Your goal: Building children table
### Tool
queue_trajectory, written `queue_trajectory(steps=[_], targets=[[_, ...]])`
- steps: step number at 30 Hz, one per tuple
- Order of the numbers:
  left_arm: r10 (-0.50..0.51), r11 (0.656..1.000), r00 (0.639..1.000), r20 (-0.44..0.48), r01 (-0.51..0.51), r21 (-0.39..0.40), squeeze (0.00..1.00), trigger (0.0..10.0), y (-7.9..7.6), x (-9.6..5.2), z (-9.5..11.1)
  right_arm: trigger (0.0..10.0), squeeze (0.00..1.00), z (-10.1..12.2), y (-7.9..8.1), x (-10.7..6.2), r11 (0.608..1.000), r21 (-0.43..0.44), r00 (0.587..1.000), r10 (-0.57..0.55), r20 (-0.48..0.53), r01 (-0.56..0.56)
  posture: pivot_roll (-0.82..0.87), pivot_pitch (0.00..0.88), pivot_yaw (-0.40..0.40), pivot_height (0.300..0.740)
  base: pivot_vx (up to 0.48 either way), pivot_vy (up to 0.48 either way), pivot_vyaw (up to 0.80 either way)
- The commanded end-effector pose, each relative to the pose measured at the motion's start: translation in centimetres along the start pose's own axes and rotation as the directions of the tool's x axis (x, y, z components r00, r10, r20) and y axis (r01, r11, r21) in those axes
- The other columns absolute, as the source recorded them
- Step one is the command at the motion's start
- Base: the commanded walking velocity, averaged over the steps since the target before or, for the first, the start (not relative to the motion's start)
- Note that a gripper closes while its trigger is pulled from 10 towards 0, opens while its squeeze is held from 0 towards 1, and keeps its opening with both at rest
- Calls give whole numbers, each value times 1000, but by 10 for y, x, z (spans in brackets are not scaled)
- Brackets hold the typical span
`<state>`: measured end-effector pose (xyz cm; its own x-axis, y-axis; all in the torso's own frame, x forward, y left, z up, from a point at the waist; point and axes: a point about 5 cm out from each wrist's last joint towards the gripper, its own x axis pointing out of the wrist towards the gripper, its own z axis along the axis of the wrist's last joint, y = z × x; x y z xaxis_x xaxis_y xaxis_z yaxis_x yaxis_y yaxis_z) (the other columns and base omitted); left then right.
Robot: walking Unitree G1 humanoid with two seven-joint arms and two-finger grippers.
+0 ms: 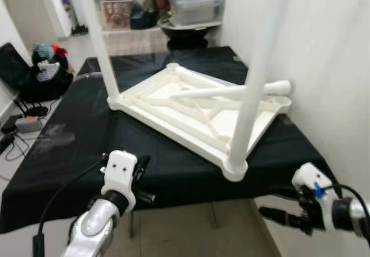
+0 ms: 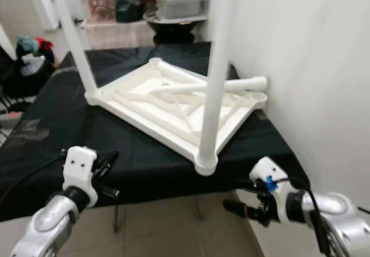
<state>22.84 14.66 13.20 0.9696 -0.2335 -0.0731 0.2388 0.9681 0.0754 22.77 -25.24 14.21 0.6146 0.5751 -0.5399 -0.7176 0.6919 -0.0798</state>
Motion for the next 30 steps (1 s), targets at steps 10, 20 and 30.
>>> queue_trajectory(steps=[10,20,30], targets=[[-246,966,968,-46,249,72,0,10000,-18,-11,-1,10000,773,26,-25,32,983,-11,976,-182,117,185,-60,67,-35,740,0,0,0],[-333,940,925,183,342,-19,1000,10000,-42,13,49,10000,0,19,-26,45,982,-98,987,-162,-7,161,-53,70,-48,740,0,0,0],[-581,799,762,285,601,23,1000,10000,-73,32,78,10000,0,-9,-48,27,937,-89,917,-348,-196,337,-75,68,-34,740,0,0,0]])
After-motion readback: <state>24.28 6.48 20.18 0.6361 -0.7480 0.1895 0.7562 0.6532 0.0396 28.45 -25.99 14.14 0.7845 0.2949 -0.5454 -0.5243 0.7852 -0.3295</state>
